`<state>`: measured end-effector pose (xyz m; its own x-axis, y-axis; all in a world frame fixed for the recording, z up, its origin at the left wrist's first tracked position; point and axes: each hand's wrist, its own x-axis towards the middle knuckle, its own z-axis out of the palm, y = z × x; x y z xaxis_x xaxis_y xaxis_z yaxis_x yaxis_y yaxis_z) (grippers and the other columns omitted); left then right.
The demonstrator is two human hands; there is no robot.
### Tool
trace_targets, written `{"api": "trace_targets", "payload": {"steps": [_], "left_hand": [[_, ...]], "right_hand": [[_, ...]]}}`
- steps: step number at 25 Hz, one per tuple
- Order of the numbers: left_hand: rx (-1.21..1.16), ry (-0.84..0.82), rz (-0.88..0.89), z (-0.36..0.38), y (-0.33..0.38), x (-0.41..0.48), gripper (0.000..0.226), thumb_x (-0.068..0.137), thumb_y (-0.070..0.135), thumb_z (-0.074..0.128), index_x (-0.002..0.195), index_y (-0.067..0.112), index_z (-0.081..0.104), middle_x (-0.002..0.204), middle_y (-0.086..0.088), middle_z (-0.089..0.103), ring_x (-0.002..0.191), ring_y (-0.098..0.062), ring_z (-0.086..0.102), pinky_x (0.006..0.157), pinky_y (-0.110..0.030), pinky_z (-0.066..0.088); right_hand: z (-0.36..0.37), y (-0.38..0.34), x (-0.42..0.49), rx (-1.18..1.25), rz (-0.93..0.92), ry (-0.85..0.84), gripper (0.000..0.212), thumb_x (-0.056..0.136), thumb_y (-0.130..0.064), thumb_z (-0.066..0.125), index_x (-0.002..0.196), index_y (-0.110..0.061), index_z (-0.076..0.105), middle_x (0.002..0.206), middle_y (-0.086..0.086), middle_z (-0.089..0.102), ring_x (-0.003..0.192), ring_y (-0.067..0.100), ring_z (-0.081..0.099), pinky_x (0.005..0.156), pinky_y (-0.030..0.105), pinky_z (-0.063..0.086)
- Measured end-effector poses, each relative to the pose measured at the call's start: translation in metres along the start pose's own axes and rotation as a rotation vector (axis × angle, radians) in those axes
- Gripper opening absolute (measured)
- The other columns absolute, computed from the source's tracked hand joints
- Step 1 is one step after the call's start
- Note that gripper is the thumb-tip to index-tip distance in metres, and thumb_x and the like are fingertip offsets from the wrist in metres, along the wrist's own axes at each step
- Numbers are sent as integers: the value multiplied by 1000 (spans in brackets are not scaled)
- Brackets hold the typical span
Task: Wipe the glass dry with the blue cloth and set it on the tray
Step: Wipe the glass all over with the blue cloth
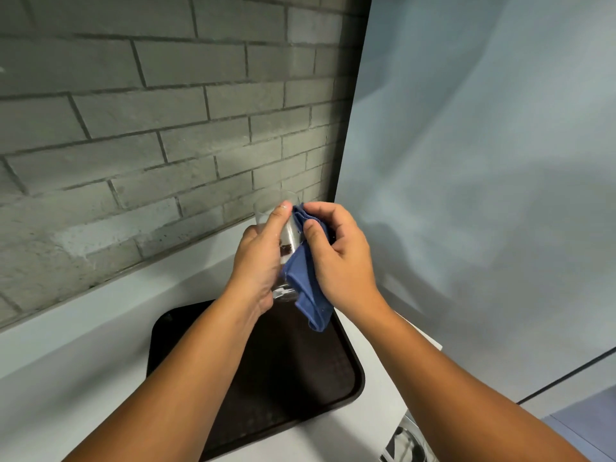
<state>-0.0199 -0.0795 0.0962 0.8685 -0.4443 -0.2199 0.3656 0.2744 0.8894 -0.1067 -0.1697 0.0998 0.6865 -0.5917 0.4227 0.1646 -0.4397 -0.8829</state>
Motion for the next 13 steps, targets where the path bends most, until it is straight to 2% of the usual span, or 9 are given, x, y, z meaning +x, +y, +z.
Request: {"api": "trace_targets", "payload": {"steps": [2,4,5,6,8,9,10,11,13], "left_hand": [[-21,-9,14,-2,0,2,52,101,46,82,127,2,72,99,-12,88,84,-26,87,71,-37,68],[-6,-38,55,-6,-2,7,43,99,46,85,111,8,67,59,8,76,47,-9,74,45,-22,58],[8,-48,63,-6,-2,6,45,97,48,86,110,9,66,52,10,71,40,-7,69,40,-20,54],[14,-63,55,-7,-1,6,50,95,50,88,114,7,69,57,10,75,46,-9,74,44,-24,60],[-1,-61,25,-7,4,6,67,87,56,89,126,3,78,96,-6,88,87,-23,87,84,-50,74],[-15,-60,21,-7,6,5,72,84,58,87,130,3,80,113,-14,87,103,-31,85,101,-60,69],[-24,-67,19,-8,7,6,71,82,58,87,128,3,82,121,-22,86,107,-36,85,104,-61,67],[-26,-72,12,-8,8,6,67,82,57,89,120,3,84,114,-22,88,97,-34,87,94,-55,71],[-8,-34,-9,-11,3,8,50,88,58,89,92,8,84,80,-10,86,62,-23,83,61,-35,68]], "right_hand": [[2,-1,2,27,-82,-1,23,107,-17,60,127,-20,70,125,2,74,121,17,71,109,47,57],[4,0,9,67,50,20,21,108,-14,59,126,-18,70,122,3,75,116,17,72,107,51,57],[5,0,11,75,118,22,20,108,-14,59,124,-18,70,120,3,75,112,16,73,106,52,58],[6,-1,11,60,109,26,20,108,-15,59,123,-20,70,119,2,75,112,16,73,106,50,58],[8,-6,4,-2,-88,19,21,106,-16,61,124,-24,71,122,-1,73,117,14,71,107,42,58],[7,-5,3,-9,-168,7,23,106,-16,61,125,-24,71,123,-1,72,119,15,71,107,40,57],[6,-2,7,4,-162,-4,22,106,-15,61,126,-22,70,123,0,73,119,15,71,107,41,58],[6,0,11,38,-65,2,21,107,-14,60,126,-19,70,122,3,74,115,15,72,107,45,58],[7,3,13,83,166,16,19,108,-13,59,124,-16,69,118,6,76,107,17,73,105,51,58]]}}
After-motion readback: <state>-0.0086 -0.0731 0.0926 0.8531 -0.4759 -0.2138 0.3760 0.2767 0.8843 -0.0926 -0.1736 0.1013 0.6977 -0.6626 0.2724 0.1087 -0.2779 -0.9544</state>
